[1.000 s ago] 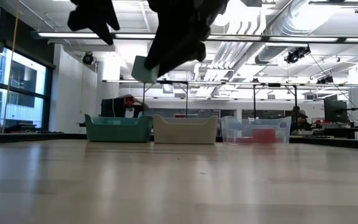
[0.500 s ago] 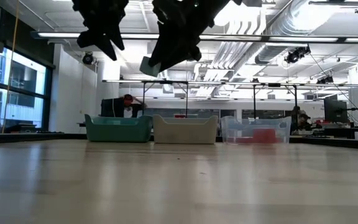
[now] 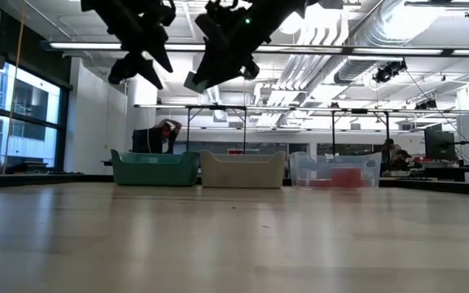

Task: Sort & place blocks by color
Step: Put the light blue block into the green bin

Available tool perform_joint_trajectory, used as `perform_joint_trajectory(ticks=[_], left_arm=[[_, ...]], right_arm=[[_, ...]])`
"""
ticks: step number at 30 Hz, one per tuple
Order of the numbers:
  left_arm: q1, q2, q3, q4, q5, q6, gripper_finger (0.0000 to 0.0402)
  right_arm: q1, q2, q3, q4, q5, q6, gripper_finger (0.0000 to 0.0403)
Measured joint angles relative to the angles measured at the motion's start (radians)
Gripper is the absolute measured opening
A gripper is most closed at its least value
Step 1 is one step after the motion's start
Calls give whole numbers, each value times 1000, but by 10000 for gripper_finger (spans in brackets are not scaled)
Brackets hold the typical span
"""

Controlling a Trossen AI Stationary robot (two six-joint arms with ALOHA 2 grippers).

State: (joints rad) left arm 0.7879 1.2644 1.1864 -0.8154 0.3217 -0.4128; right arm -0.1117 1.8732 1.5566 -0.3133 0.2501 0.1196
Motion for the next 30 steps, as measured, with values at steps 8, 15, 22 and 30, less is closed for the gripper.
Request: perform_joint_trajectory(ticks=[8, 15, 22, 30], left_arm=[[3, 20, 0, 26, 13, -96, 129], [-17, 19, 0, 90, 44, -185, 129], [-39, 19, 0, 140, 89, -241, 129], [-40, 19, 0, 143, 90, -265, 129]], right_arm=[[-39, 0, 0, 21, 31, -116, 112], [-43, 0, 0, 90, 29, -242, 112], [-42, 0, 0, 158, 28, -321, 112], [-42, 2, 0, 195, 29, -362, 112]])
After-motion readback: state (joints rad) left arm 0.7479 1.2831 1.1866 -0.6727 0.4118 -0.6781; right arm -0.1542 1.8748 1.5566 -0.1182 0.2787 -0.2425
